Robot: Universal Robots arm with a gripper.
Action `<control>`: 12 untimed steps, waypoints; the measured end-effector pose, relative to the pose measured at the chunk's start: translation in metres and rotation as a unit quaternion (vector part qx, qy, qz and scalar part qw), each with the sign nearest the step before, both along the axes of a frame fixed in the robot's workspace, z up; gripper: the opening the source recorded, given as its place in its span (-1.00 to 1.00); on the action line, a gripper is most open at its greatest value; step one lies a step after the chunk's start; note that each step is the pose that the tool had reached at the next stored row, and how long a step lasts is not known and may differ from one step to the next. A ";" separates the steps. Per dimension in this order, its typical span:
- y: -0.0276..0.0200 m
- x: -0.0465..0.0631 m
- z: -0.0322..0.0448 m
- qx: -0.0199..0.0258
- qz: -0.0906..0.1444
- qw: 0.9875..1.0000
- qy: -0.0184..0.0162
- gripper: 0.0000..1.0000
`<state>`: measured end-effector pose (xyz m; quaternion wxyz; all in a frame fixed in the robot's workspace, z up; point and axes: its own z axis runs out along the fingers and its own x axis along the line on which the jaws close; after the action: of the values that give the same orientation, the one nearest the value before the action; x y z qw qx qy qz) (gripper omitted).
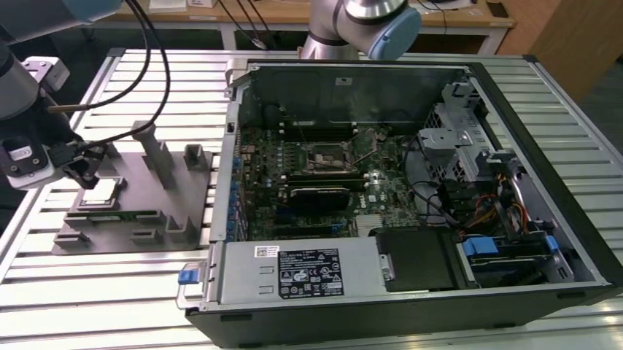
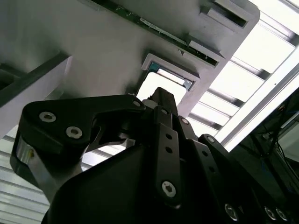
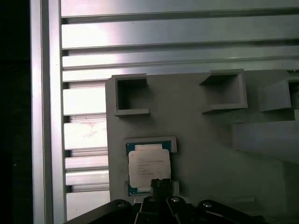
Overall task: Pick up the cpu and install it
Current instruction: 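Pick up the cpu and move it towards the insertion slot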
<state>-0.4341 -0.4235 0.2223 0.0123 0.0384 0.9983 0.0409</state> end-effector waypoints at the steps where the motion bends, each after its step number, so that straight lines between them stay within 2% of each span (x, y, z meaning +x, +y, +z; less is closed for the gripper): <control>1: 0.0000 0.000 -0.0020 0.000 0.000 1.000 0.000 -0.79; 7: 0.0001 -0.002 -0.0128 0.000 0.000 1.000 0.000 -0.79; 12: 0.0013 -0.003 -0.0168 0.000 0.000 1.000 0.000 -0.79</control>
<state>-0.4368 -0.4222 0.2055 0.0122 0.0385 0.9983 0.0409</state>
